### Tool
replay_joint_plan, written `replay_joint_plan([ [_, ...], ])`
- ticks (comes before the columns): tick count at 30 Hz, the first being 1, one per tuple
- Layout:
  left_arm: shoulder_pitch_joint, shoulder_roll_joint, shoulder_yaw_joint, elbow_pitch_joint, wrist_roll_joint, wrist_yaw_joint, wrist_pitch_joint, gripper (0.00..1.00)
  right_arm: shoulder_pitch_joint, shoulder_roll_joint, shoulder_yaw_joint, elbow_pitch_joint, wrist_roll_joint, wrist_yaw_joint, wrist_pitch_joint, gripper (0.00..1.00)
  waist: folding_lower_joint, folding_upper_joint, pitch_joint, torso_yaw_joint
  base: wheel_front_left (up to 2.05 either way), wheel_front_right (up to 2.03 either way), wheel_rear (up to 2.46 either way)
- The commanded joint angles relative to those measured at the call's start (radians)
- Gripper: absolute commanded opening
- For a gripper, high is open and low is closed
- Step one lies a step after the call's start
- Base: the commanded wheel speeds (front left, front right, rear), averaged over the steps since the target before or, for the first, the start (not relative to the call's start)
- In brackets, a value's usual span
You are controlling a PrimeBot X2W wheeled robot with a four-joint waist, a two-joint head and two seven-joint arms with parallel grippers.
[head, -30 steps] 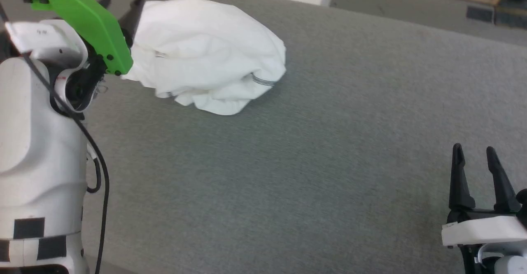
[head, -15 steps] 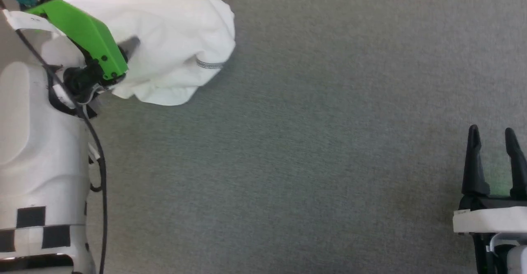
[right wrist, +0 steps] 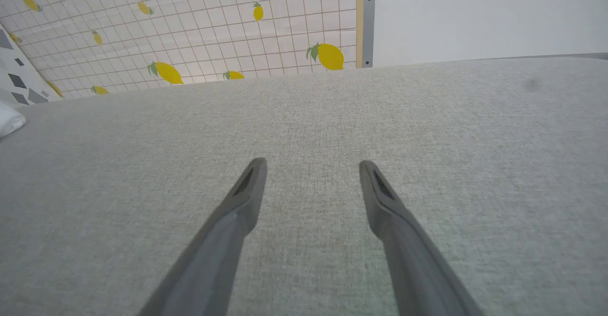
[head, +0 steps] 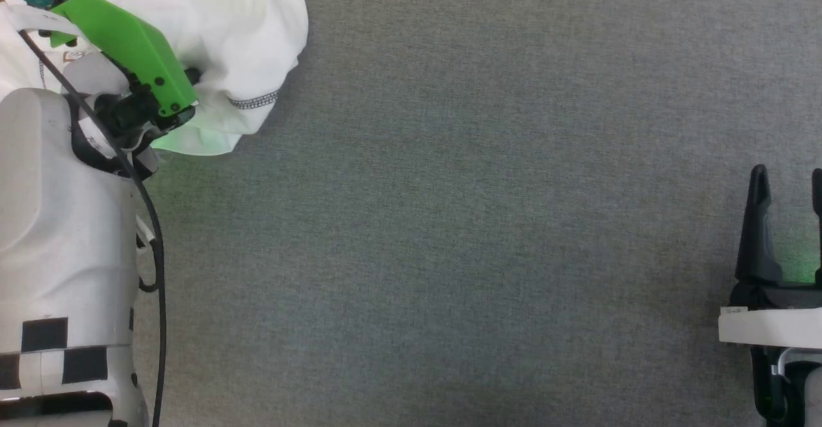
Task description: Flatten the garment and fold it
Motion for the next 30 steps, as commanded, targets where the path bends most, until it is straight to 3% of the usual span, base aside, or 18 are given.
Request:
replay_joint_plan([
  [1,0.007,-0.019,-0.012,0.019,-0.016,-0.006,0.001,0.00,-0.017,0.000,0.000,-0.008,-0.007,-0.002,-0.002,1.00,-0.0001,-0.0001,-0.001,-0.003,0.00,0.00,0.00],
  [11,0.024,-0.001,-0.008,0.001,-0.022,-0.032,-0.047,0.00,-0.018,0.000,0.014,0.009,0.001,-0.002,-0.004,1.00,-0.0001,-0.0001,-0.065,-0.010,0.00,0.00,0.00],
  [21,0.000,0.056,-0.024,-0.079,-0.004,-0.115,-0.126,0.00,-0.002,0.000,0.043,0.090,0.050,-0.002,-0.010,1.00,-0.0001,-0.0001,-0.241,-0.027,0.00,0.00,0.00],
  [30,-0.061,0.066,-0.051,-0.134,-0.010,-0.197,-0.182,0.00,0.039,0.000,0.046,0.121,0.097,-0.002,-0.010,1.00,-0.0001,-0.0001,-0.415,-0.042,0.00,0.00,0.00],
])
